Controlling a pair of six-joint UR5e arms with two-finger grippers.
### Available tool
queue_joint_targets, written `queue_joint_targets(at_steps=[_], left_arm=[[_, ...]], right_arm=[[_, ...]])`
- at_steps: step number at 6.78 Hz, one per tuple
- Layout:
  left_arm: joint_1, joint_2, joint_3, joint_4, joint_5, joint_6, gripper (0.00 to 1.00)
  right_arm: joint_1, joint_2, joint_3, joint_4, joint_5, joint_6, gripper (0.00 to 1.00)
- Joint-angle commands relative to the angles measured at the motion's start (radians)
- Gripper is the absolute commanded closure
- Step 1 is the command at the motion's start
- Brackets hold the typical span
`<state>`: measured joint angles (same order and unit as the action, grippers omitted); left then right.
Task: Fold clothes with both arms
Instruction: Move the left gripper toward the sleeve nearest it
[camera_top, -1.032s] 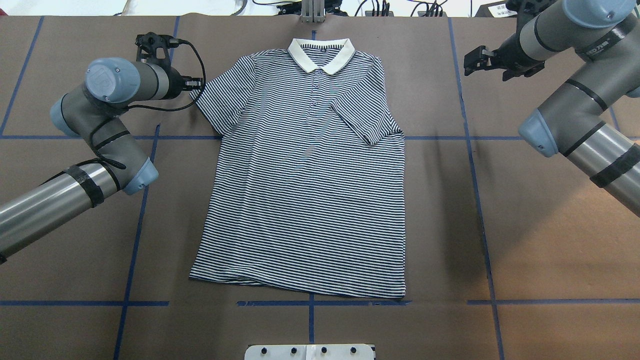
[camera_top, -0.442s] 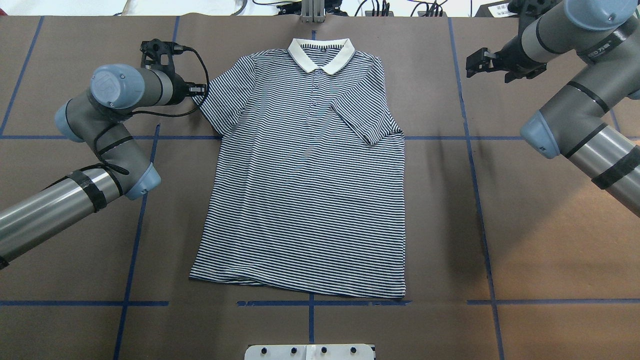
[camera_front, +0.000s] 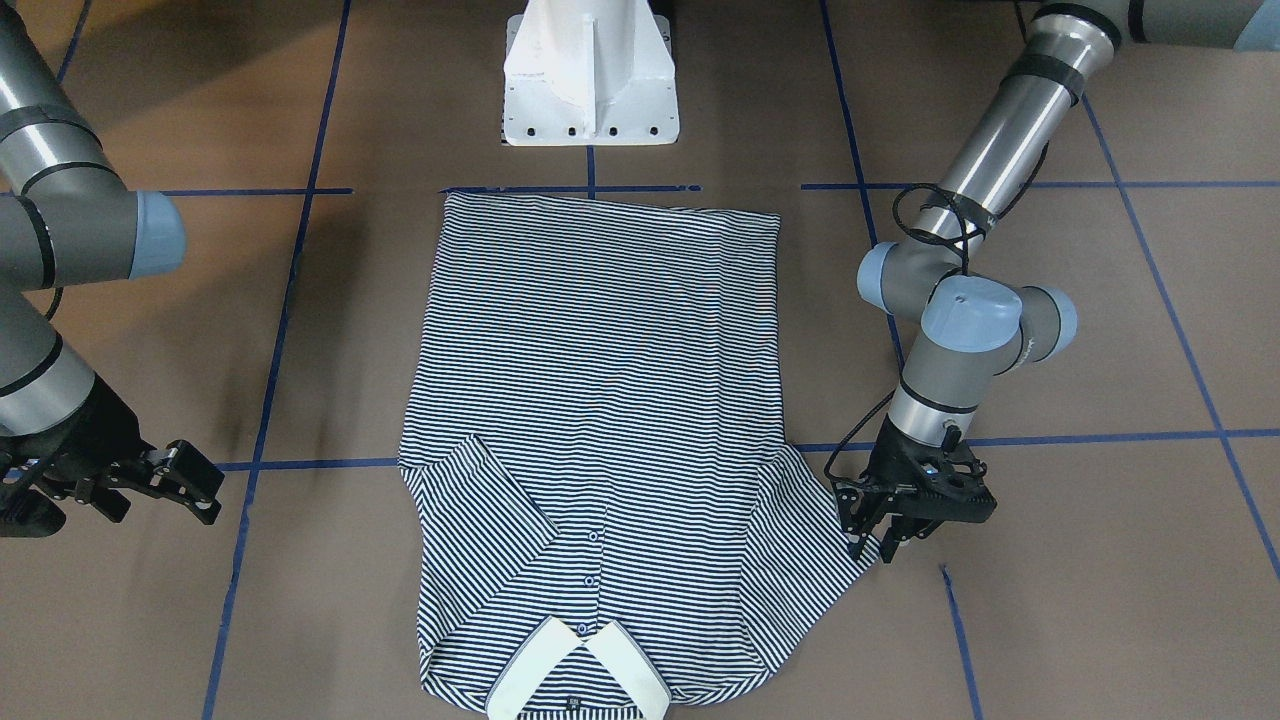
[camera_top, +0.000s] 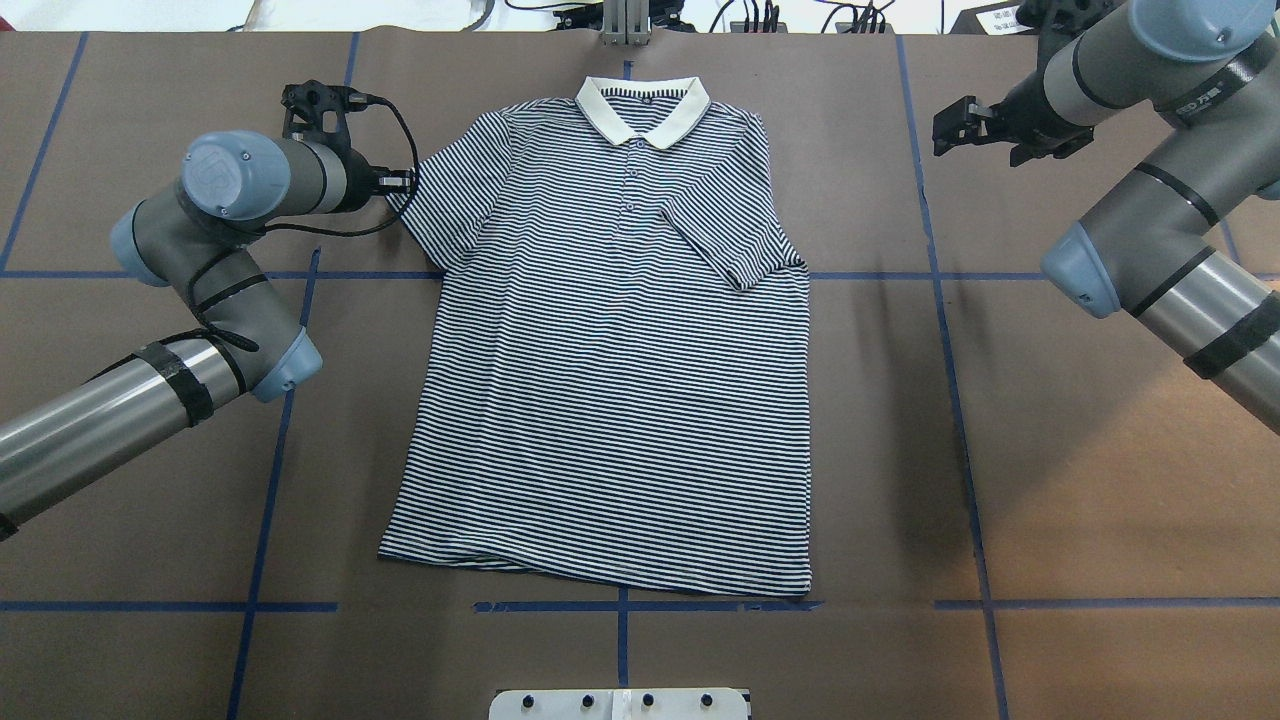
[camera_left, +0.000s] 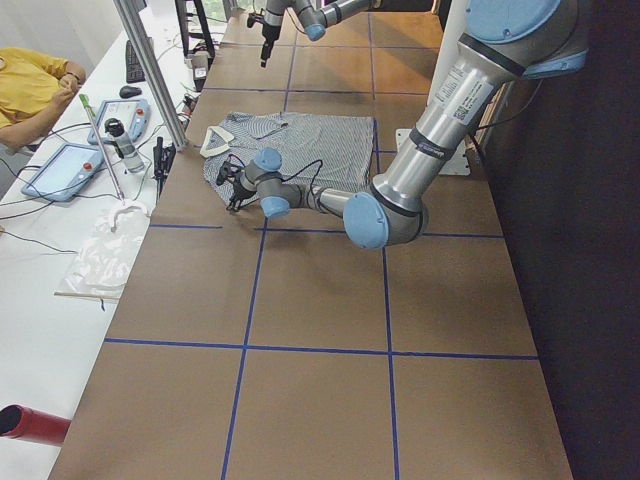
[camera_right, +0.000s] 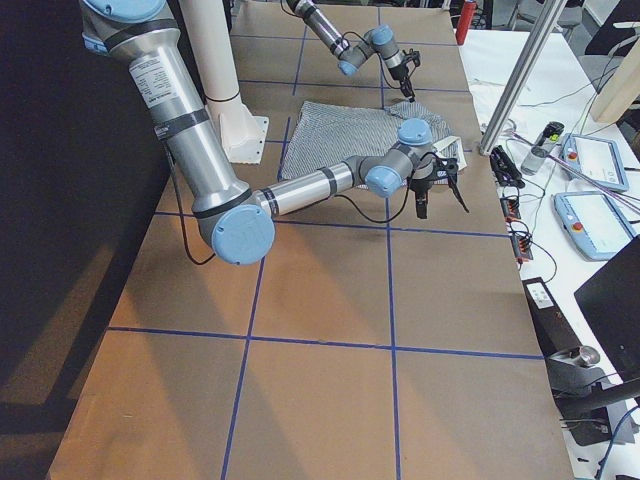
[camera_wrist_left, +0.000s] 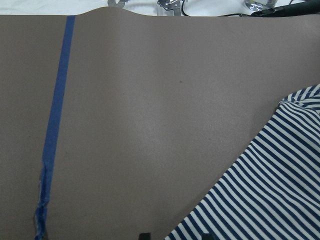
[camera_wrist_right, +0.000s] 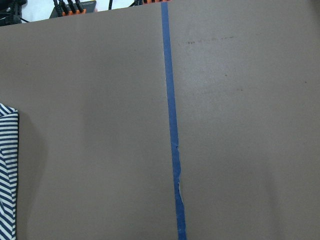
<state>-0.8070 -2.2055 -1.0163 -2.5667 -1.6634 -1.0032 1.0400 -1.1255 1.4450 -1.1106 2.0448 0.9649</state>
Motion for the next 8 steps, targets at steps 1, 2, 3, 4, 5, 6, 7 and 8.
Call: queue_joint_targets(at_steps=[1, 2, 3, 4, 5, 6, 7, 8], left_arm=[[0.0, -0.002, -0.004, 0.0, 0.001, 0.0, 1.0], [0.0, -0.003, -0.008, 0.0, -0.001, 0.0, 1.0], [0.002, -0.008, -0.042, 0.011, -0.001, -0.006, 1.0], [0.012, -0.013, -0.074, 0.035, -0.004, -0.047, 1.0], [0.04, -0.055, -0.105, 0.127, -0.003, -0.096, 1.0], [0.067, -0.13, -0.105, 0.226, -0.001, -0.167, 1.0], [0.116, -0.191, -0.096, 0.29, 0.004, -0.217, 1.0], [0.149, -0.229, -0.085, 0.322, 0.035, -0.253, 1.0]], right_arm=[[0.0, 0.0, 0.0, 0.0, 0.0, 0.0, 0.0], [0.0, 0.0, 0.0, 0.0, 0.0, 0.0, 0.0], [0.0, 0.0, 0.0, 0.0, 0.0, 0.0, 0.0], [0.0, 0.0, 0.0, 0.0, 0.0, 0.003, 0.0], [0.0, 0.0, 0.0, 0.0, 0.0, 0.003, 0.0], [0.0, 0.0, 0.0, 0.0, 0.0, 0.003, 0.0], [0.0, 0.001, 0.0, 0.0, 0.0, 0.003, 0.0], [-0.002, 0.003, 0.0, 0.0, 0.0, 0.003, 0.0]])
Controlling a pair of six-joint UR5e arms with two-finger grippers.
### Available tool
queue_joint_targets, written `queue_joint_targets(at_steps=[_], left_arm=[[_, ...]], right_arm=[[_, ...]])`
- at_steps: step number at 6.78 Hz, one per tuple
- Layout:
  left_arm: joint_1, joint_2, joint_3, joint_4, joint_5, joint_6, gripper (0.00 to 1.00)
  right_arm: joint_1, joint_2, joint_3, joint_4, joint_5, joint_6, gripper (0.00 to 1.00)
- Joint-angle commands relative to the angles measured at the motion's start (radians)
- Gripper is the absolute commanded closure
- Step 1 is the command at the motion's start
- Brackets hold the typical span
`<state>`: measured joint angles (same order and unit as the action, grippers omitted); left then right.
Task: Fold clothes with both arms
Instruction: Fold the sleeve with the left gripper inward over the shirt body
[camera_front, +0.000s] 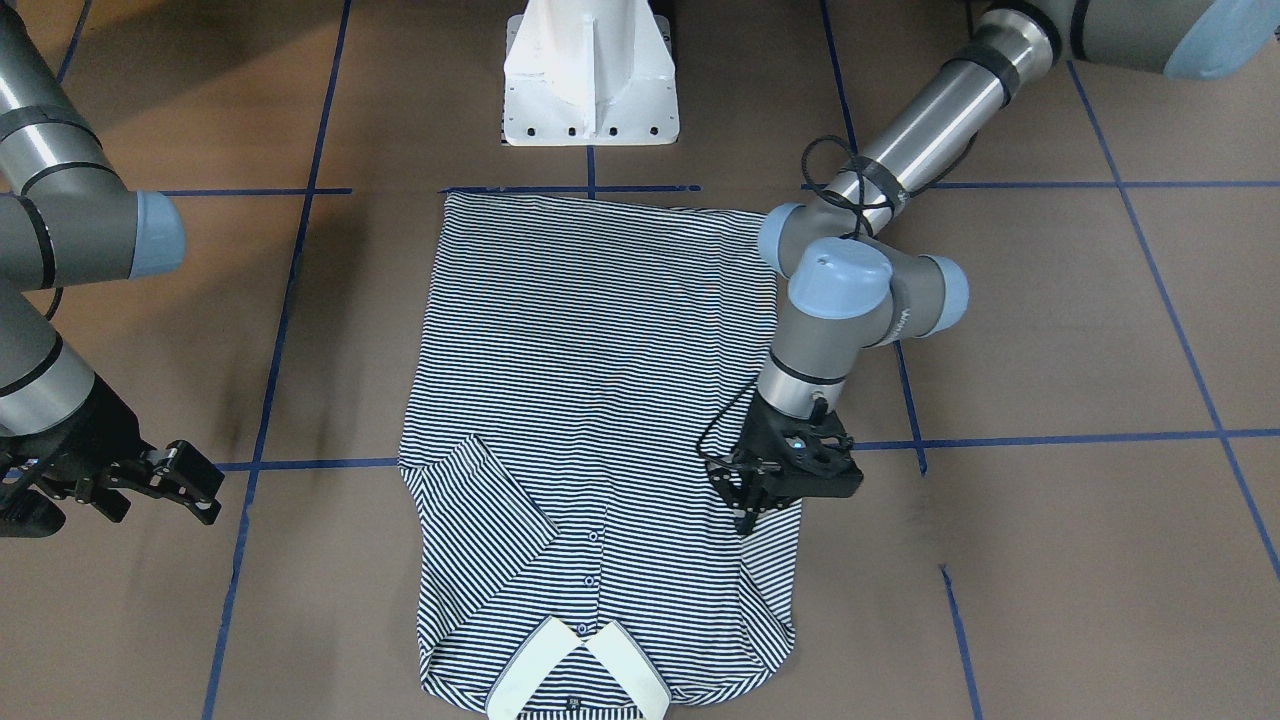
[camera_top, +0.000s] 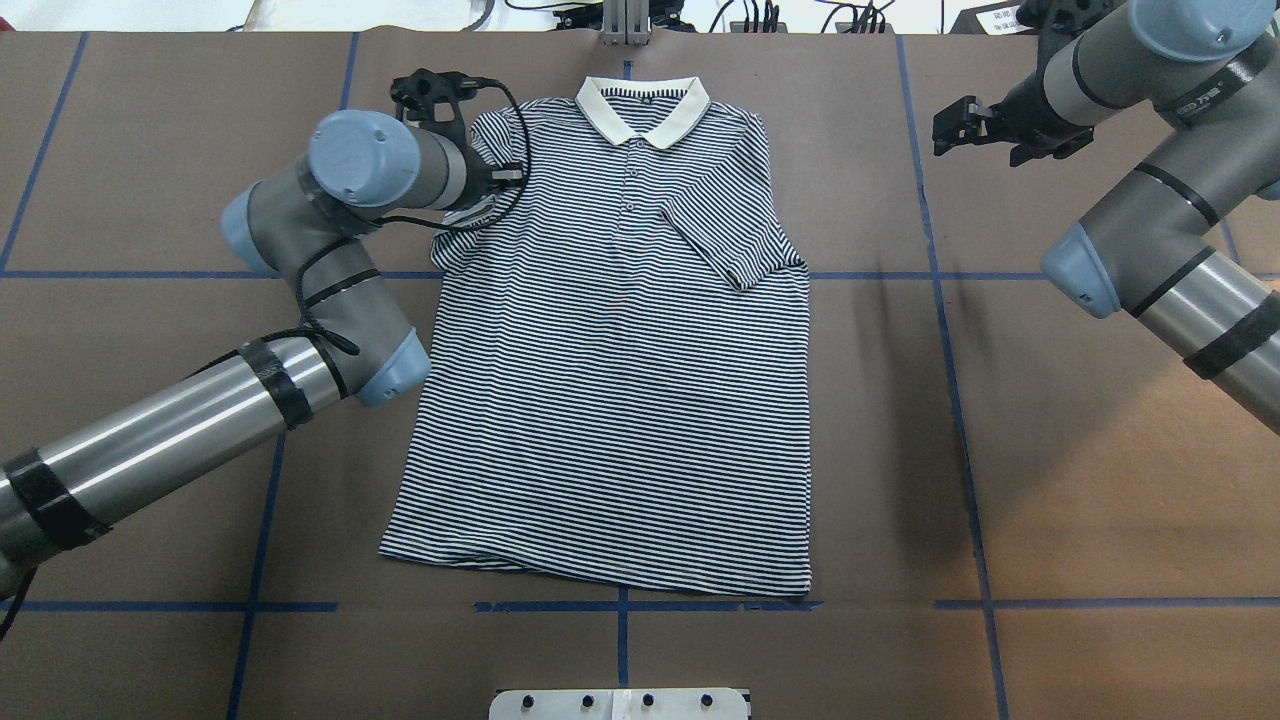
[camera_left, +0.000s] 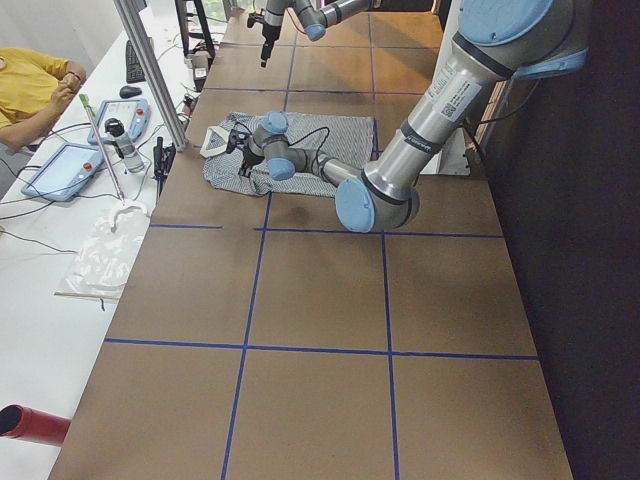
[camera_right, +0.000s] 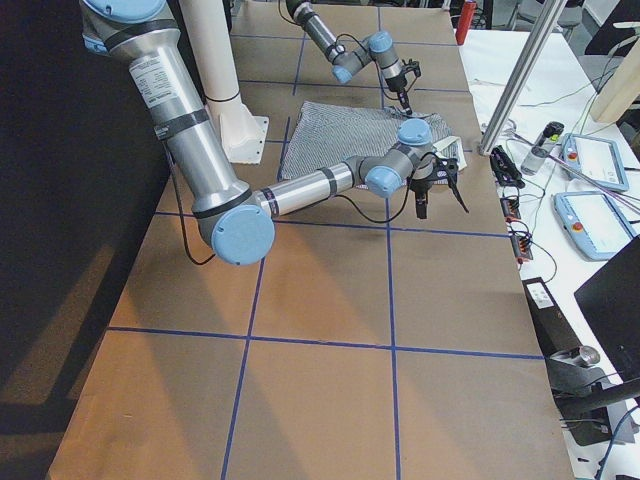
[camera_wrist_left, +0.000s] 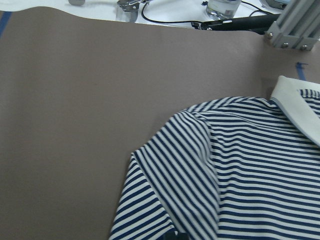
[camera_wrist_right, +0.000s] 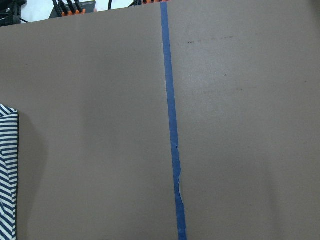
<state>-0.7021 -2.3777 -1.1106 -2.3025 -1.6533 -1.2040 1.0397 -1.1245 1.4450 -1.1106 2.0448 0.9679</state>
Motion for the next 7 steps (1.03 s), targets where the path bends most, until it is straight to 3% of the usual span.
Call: queue_joint_targets(at_steps=[1, 3, 4, 7], left_arm=[[0.064, -0.092, 0.061, 0.061, 0.049, -0.058, 1.0], [0.065, -0.106, 0.081, 0.063, 0.049, -0.051, 1.0], [0.065, -0.106, 0.075, 0.063, 0.047, 0.066, 0.01], [0.055, -0.089, -0.021, 0.121, -0.012, 0.222, 0.0]], right_arm=[[-0.001, 0.002, -0.003, 0.0, 0.0, 0.0, 0.0], [-0.003, 0.003, -0.005, 0.0, 0.0, 0.002, 0.0], [-0.003, 0.006, -0.003, 0.0, 0.0, 0.003, 0.0], [-0.016, 0.0, 0.073, -0.011, 0.005, 0.095, 0.0]])
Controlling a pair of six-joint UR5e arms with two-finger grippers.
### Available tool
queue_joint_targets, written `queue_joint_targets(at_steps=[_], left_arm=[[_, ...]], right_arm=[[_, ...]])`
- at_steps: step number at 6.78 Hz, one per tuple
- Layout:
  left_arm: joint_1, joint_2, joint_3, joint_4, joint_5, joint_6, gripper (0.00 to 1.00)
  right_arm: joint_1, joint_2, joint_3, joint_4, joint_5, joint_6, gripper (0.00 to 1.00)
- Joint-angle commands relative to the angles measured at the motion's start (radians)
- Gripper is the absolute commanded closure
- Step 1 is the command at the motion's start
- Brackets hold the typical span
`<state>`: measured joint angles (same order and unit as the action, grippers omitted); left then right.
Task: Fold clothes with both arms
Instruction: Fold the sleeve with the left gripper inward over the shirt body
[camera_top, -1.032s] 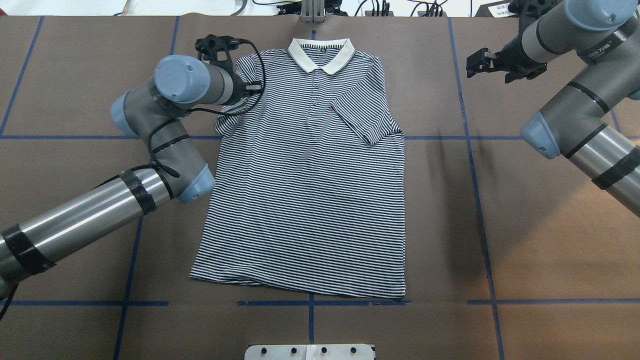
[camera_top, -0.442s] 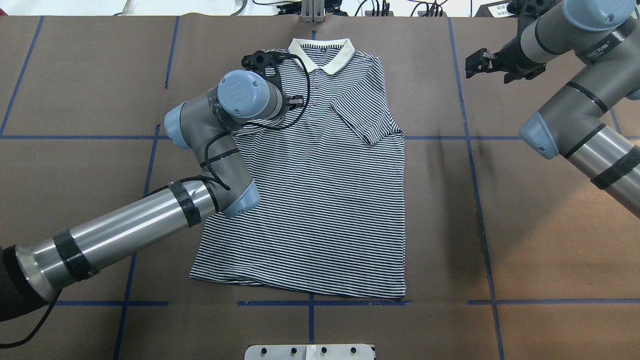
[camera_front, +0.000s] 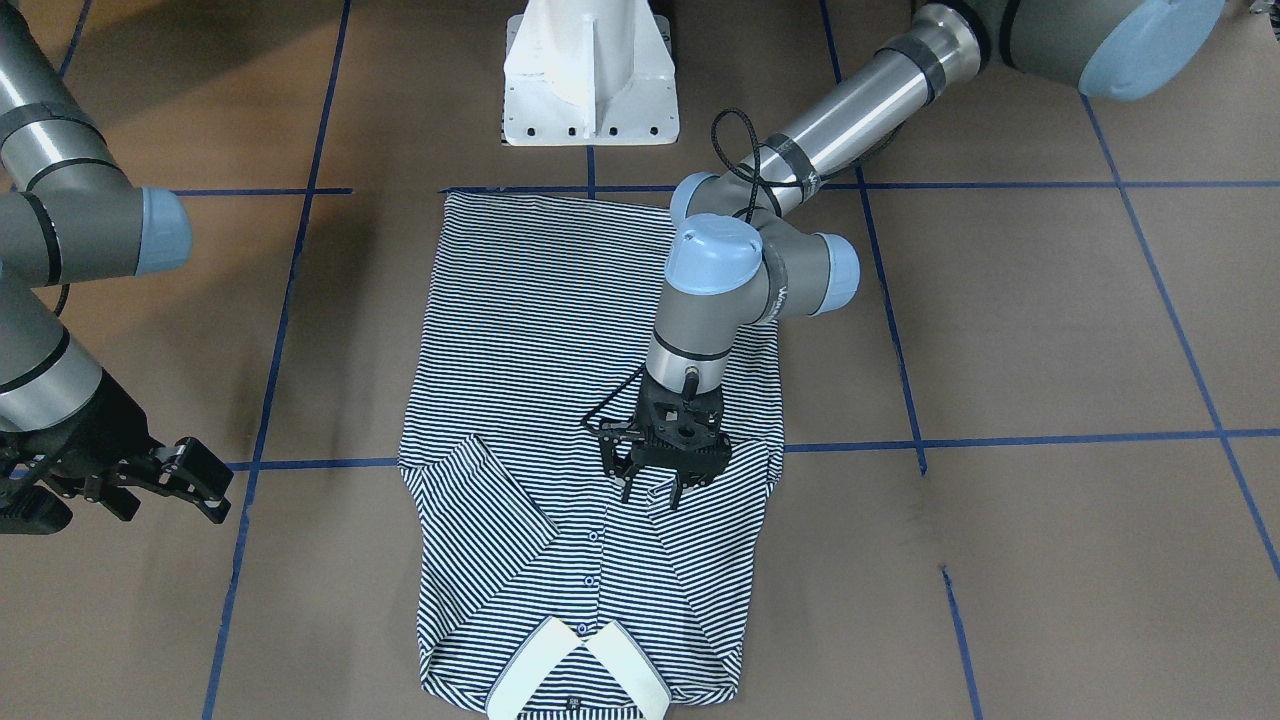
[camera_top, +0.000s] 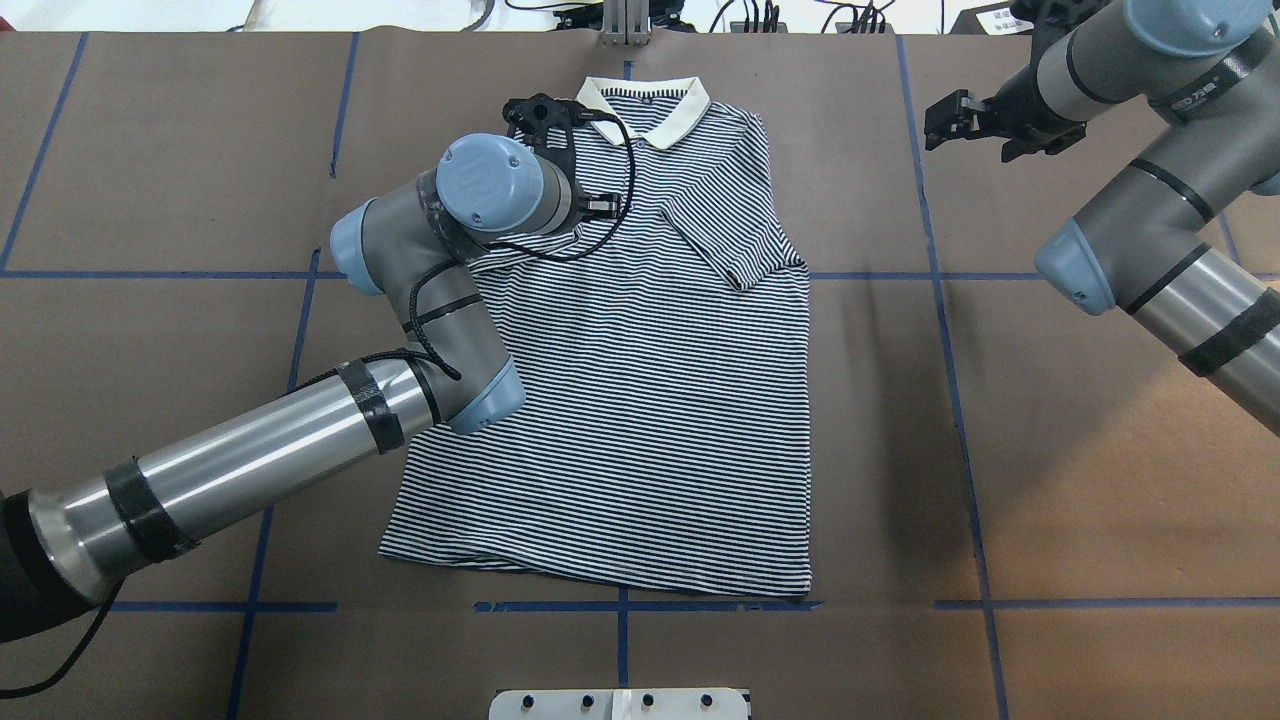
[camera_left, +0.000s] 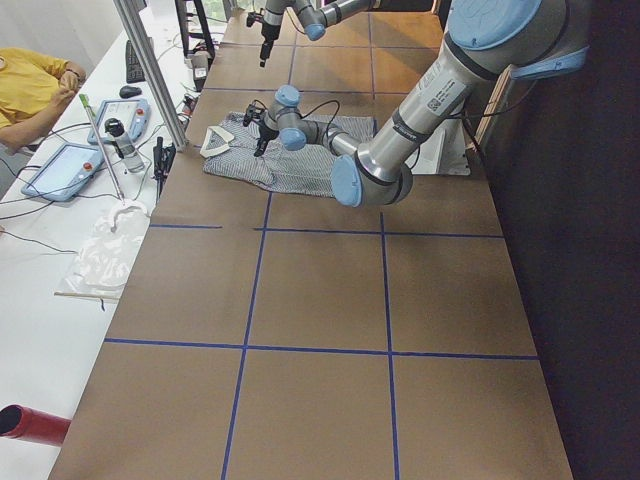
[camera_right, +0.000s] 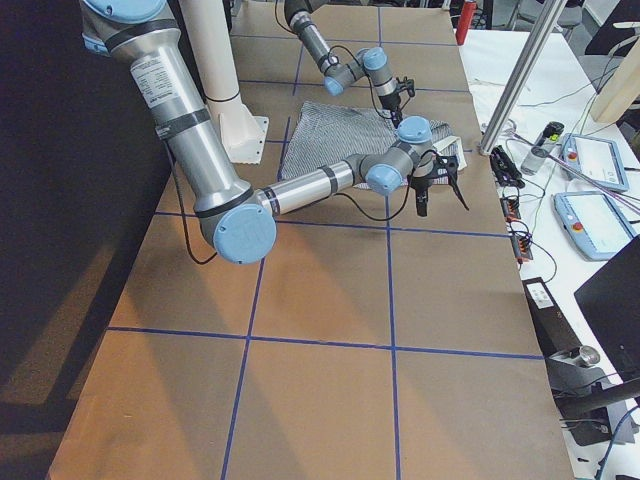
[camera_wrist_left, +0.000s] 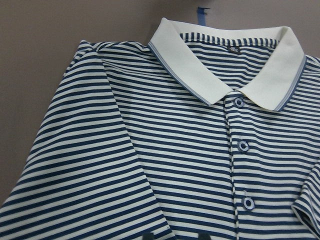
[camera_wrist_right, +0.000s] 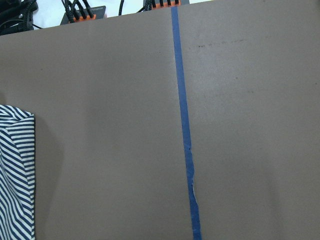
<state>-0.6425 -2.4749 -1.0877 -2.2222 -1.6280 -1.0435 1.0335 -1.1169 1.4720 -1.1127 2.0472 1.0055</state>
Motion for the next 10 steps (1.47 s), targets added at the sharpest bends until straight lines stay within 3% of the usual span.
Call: queue_joint_targets(at_steps=[1, 2, 4, 6, 7, 9, 10], left_arm=[[-0.005, 0.07, -0.137, 0.055, -0.042, 0.071, 0.0], [-0.005, 0.159, -0.25, 0.056, -0.084, 0.08, 0.0], [-0.003, 0.317, -0.494, 0.11, -0.095, 0.098, 0.0], [0.015, 0.492, -0.701, 0.111, -0.153, 0.083, 0.0], [0.038, 0.578, -0.781, 0.11, -0.153, 0.08, 0.0], [0.116, 0.744, -0.884, 0.081, -0.129, -0.05, 0.0], [0.163, 0.811, -0.914, 0.073, -0.065, -0.129, 0.03]], right_arm=[[-0.057, -0.023, 0.097, -0.012, -0.002, 0.15, 0.0], [-0.128, -0.052, 0.169, -0.012, -0.043, 0.244, 0.0], [-0.316, -0.226, 0.403, -0.013, -0.178, 0.376, 0.0], [-0.573, -0.41, 0.604, -0.015, -0.388, 0.56, 0.0], [-0.695, -0.422, 0.616, -0.018, -0.504, 0.67, 0.03], [-0.814, -0.406, 0.748, -0.247, -0.558, 0.83, 0.11], [-0.863, -0.4, 0.745, -0.26, -0.615, 0.847, 0.12]])
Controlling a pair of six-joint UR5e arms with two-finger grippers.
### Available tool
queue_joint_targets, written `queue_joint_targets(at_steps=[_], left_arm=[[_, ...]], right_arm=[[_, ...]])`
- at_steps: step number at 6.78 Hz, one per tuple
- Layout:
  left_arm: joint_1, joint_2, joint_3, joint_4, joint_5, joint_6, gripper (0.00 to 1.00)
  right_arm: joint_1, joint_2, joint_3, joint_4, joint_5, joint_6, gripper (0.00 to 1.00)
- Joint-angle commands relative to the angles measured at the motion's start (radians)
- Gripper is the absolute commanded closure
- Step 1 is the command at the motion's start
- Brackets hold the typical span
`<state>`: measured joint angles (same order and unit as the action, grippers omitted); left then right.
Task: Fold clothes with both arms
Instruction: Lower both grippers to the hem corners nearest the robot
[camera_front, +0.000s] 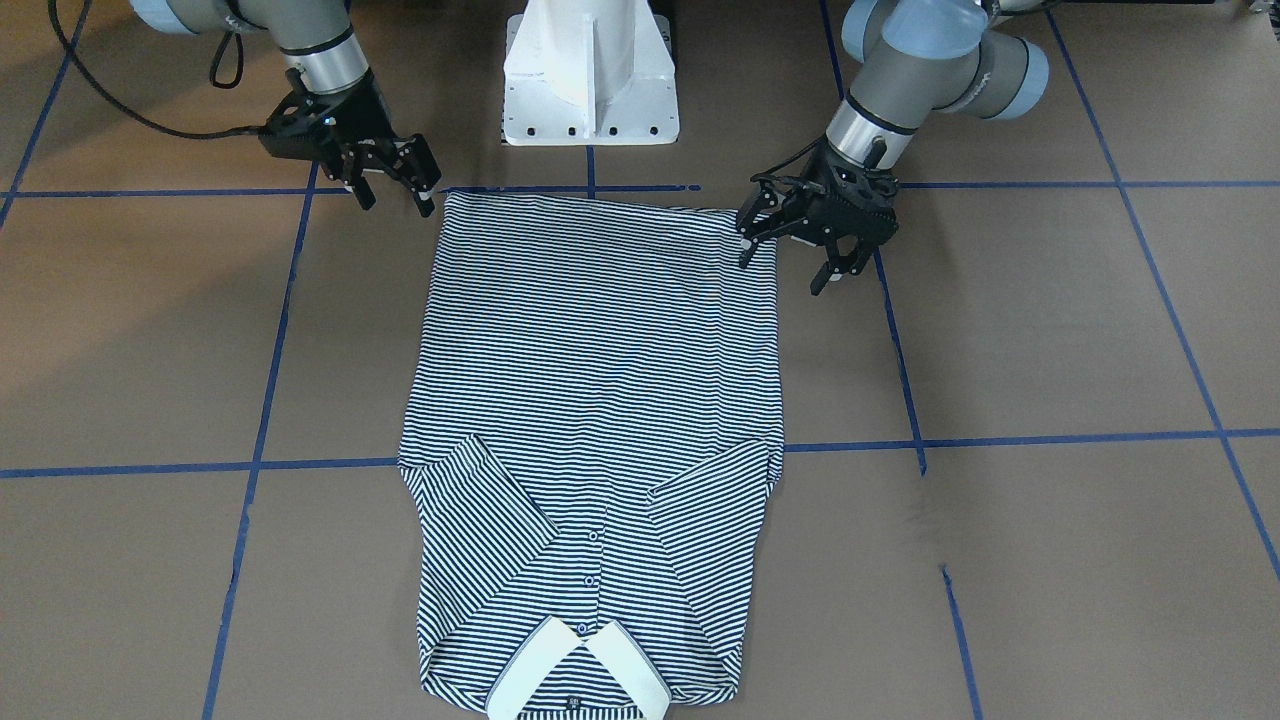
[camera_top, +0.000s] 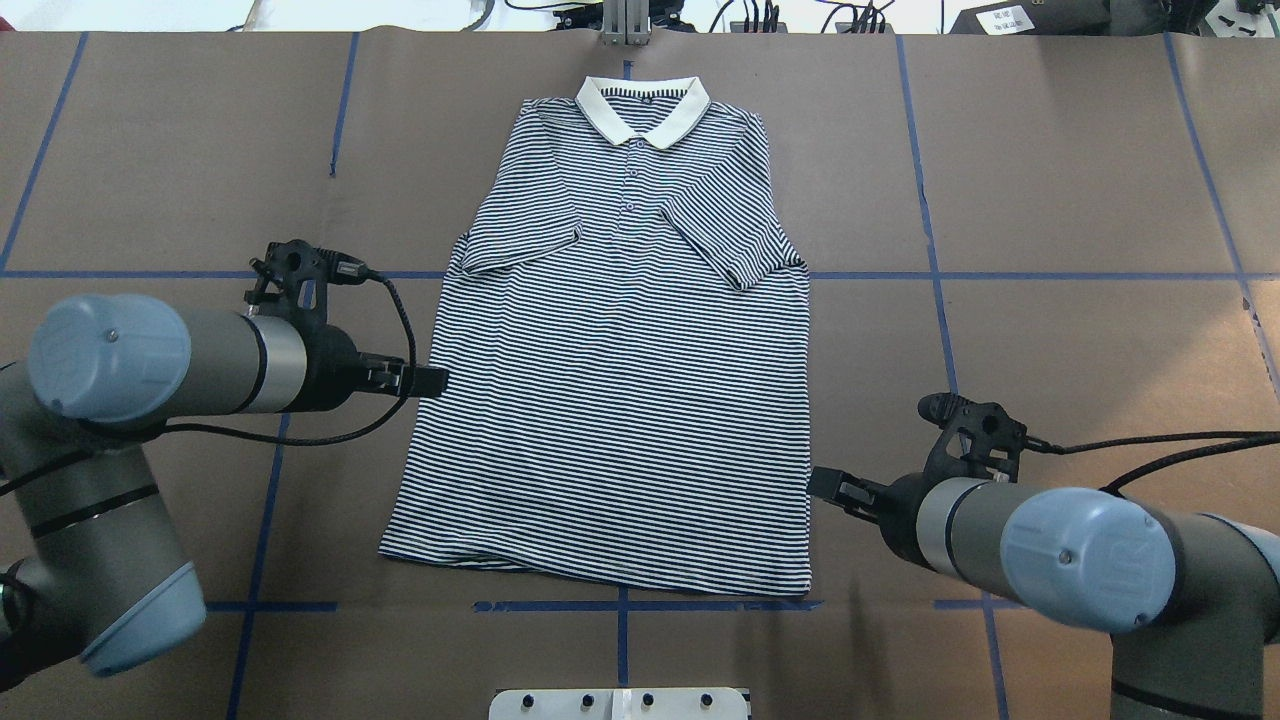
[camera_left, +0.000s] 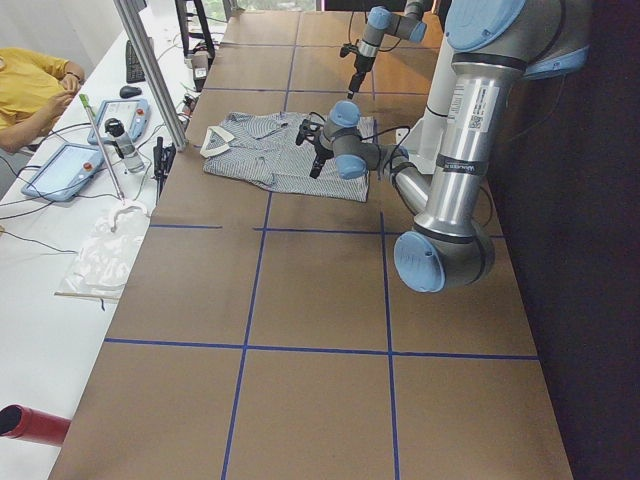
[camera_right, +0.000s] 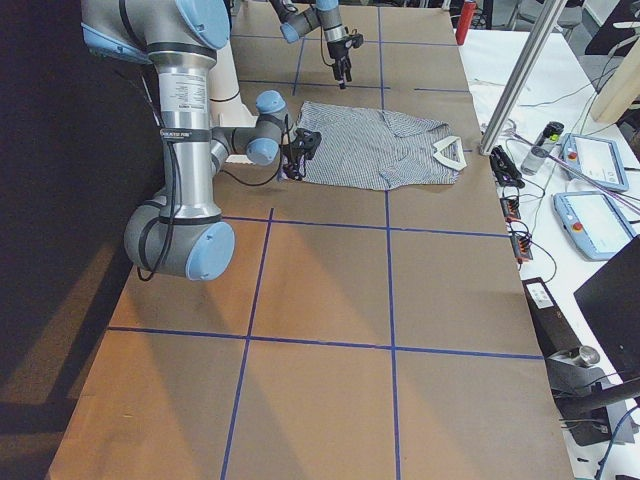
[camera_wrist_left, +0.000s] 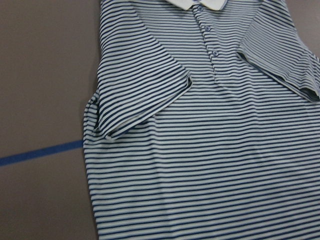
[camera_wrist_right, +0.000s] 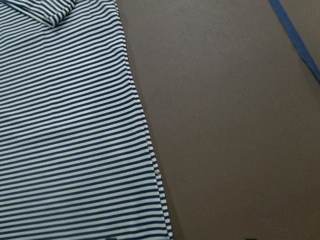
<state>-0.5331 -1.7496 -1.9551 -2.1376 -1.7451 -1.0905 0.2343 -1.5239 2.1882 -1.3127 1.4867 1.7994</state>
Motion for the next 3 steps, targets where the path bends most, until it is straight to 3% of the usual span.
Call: queue_joint_targets(at_steps=[1, 2, 3], left_arm=[[0.14, 0.116, -0.053, -0.012, 0.147, -0.242, 0.3], [0.219, 0.131, -0.053, -0.005, 0.227, -0.335, 0.4], [0.273, 0.148, -0.05, -0.001, 0.263, -0.376, 0.41]], right_arm=[[-0.072, 0.007, 0.028, -0.059, -0.069, 0.055, 0.11], [-0.073, 0.008, 0.028, -0.059, -0.071, 0.055, 0.1], [-0.072, 0.007, 0.028, -0.059, -0.071, 0.055, 0.09]])
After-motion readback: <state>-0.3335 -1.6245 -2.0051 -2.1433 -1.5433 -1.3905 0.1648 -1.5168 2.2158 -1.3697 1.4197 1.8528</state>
